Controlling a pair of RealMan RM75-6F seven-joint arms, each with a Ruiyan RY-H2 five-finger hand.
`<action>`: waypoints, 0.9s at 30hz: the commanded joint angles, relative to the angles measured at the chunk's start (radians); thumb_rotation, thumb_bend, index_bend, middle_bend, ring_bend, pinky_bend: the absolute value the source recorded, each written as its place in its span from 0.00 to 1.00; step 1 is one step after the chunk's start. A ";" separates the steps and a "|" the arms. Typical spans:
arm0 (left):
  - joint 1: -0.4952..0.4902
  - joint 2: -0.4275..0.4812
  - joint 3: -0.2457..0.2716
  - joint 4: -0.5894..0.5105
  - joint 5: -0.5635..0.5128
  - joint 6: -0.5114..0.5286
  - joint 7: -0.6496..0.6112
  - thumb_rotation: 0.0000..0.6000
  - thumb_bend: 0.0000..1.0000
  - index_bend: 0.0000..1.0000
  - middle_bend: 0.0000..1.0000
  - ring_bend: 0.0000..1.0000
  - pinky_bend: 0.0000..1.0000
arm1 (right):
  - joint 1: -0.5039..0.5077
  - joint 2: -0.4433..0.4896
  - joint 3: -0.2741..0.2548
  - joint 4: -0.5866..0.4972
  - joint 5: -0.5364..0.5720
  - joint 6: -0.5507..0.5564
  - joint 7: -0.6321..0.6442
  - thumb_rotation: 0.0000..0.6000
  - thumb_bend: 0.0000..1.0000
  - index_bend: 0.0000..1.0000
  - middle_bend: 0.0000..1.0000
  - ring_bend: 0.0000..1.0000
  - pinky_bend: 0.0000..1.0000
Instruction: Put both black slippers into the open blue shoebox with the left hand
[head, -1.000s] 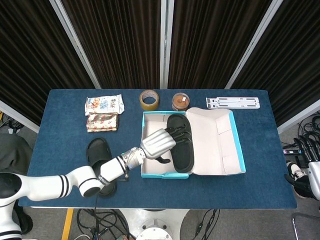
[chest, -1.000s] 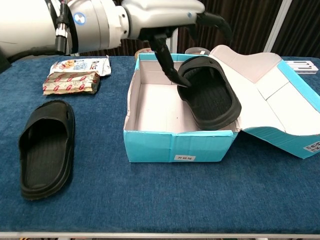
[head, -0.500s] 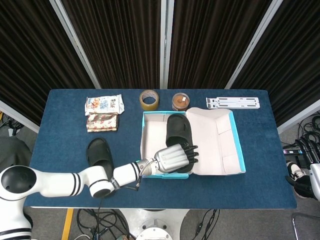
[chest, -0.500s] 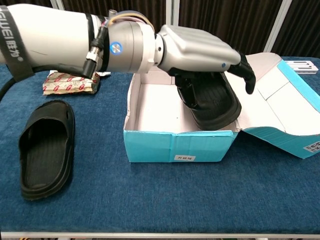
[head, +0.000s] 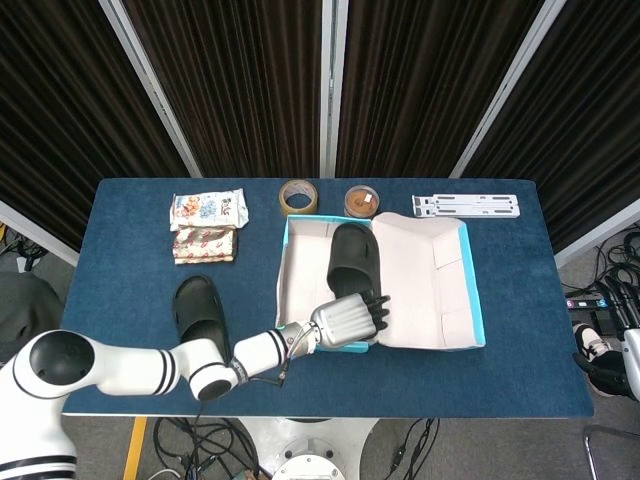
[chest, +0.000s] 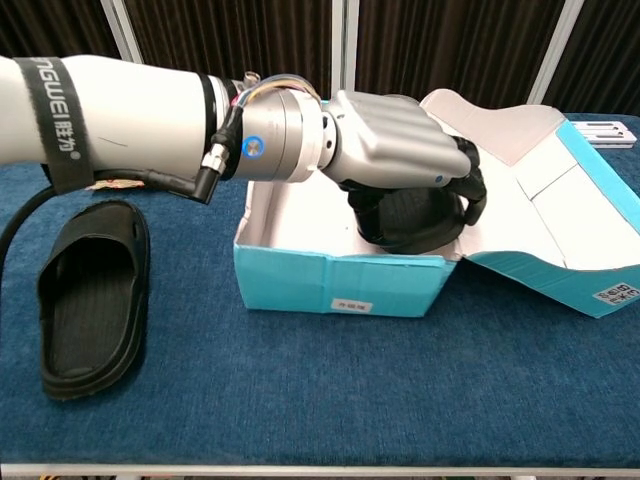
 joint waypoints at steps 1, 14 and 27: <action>-0.012 -0.012 0.020 0.005 -0.075 0.011 0.053 1.00 0.42 0.26 0.14 0.00 0.20 | 0.000 0.000 -0.001 0.000 -0.001 0.000 0.000 1.00 0.03 0.00 0.05 0.00 0.00; -0.032 0.011 0.065 -0.080 -0.329 0.145 0.232 1.00 0.42 0.26 0.15 0.00 0.20 | -0.004 0.003 -0.001 -0.007 -0.005 0.008 -0.004 1.00 0.03 0.00 0.05 0.00 0.00; -0.023 0.074 0.066 -0.133 -0.388 0.185 0.192 1.00 0.42 0.26 0.15 0.00 0.20 | -0.006 0.006 -0.002 -0.014 -0.014 0.015 -0.009 1.00 0.03 0.00 0.05 0.00 0.00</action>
